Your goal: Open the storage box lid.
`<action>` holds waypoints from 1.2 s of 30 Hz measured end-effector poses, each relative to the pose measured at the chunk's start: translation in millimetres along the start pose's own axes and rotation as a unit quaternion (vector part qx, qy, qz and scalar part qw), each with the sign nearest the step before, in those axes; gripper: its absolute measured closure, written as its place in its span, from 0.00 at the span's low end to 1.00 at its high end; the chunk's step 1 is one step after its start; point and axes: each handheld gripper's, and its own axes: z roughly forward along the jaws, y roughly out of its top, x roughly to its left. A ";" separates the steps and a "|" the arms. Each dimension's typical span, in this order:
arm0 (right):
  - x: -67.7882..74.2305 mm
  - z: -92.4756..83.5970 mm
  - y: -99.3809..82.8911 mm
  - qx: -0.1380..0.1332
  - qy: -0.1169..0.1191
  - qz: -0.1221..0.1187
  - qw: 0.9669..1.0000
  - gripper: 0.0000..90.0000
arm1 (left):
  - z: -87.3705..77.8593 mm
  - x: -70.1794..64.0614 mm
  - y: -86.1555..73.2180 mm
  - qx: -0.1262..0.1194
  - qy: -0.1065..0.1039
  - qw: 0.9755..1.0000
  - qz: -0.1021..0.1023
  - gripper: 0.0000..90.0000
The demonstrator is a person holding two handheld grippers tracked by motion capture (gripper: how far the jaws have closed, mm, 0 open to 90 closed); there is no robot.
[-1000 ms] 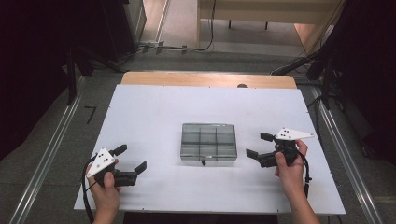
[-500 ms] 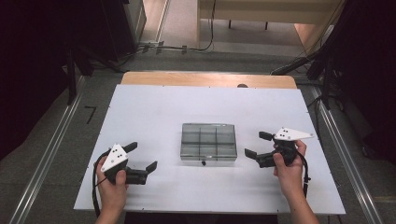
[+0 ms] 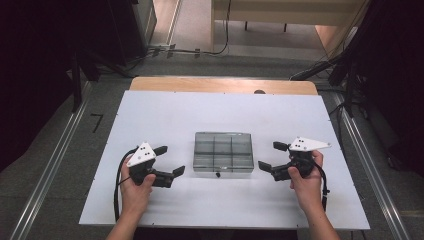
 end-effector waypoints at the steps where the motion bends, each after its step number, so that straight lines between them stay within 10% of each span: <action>1: 0.3 0.5 0.0 0.001 0.001 -0.001 1.000 0.00 | 2.3 0.5 1.5 -0.001 -0.003 1.000 -0.002 0.08; 10: 1.3 1.8 -0.6 0.006 0.018 -0.008 1.000 0.07 | 14.0 6.6 13.7 -0.003 -0.007 1.000 -0.021 0.41; 29: -2.9 17.0 -9.8 0.072 0.020 -0.011 0.997 0.80 | 29.8 6.0 -8.9 0.058 -0.042 0.997 -0.027 0.98; 36: -1.4 20.9 -13.5 0.098 0.038 -0.025 0.994 0.97 | 38.7 3.0 -12.2 0.083 -0.055 0.995 -0.029 1.00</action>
